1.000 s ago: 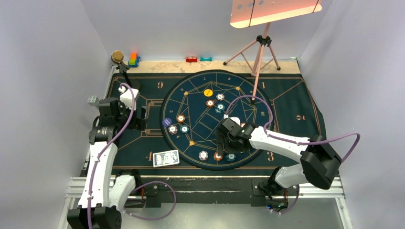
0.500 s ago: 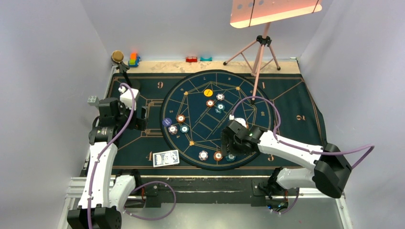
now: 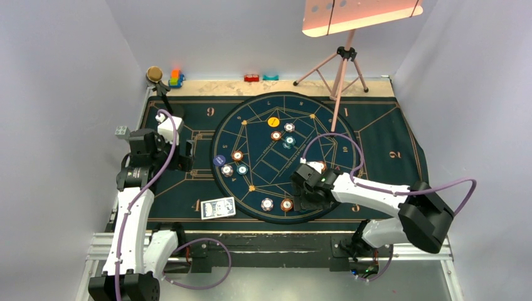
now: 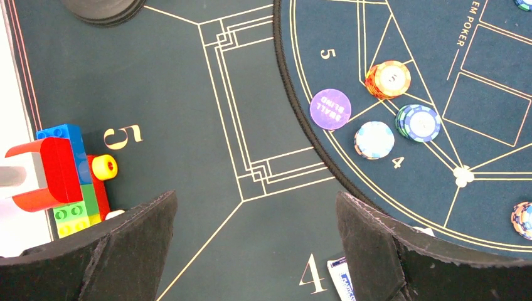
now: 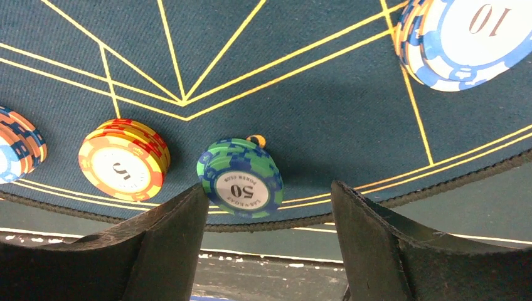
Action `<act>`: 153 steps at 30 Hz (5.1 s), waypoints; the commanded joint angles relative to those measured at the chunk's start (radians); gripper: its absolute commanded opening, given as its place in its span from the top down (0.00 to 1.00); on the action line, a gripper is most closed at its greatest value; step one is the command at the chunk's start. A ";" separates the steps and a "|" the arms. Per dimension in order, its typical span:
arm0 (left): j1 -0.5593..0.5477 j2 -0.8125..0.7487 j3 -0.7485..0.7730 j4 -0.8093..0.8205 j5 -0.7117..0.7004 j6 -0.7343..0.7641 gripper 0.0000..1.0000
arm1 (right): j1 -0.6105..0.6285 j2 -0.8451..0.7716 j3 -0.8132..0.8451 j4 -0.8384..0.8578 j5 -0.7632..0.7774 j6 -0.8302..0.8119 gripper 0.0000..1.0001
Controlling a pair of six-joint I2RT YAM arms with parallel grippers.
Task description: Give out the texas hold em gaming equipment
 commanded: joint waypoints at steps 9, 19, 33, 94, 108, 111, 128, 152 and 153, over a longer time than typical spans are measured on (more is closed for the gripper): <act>0.007 -0.011 -0.005 0.030 0.009 0.009 0.00 | 0.007 0.079 0.041 0.045 0.028 -0.023 0.35; 0.007 -0.012 -0.004 0.031 0.009 0.007 0.00 | 0.026 0.069 0.042 0.027 0.040 -0.013 0.47; 0.007 -0.012 -0.003 0.030 0.006 0.007 0.00 | 0.002 0.026 0.067 -0.003 0.009 -0.005 1.00; -0.065 -0.011 0.044 -0.169 0.180 0.283 0.00 | -0.707 0.047 0.388 0.053 0.065 -0.254 0.24; -0.256 -0.052 -0.113 -0.345 0.296 0.710 0.00 | -0.176 -0.295 0.239 0.389 -0.363 -0.426 0.19; -0.260 -0.034 -0.116 -0.375 0.322 0.756 0.00 | -0.059 -0.235 0.287 0.379 -0.317 -0.442 0.20; -0.337 0.161 -0.137 -0.375 0.256 0.832 0.00 | 0.058 -0.118 0.399 0.276 0.024 -0.376 0.05; -0.572 0.344 -0.252 -0.071 0.029 0.759 0.00 | -0.084 -0.279 0.324 0.288 -0.081 -0.324 0.02; -0.575 0.344 -0.260 -0.059 0.025 0.759 0.00 | -0.089 -0.278 0.320 0.297 -0.090 -0.326 0.02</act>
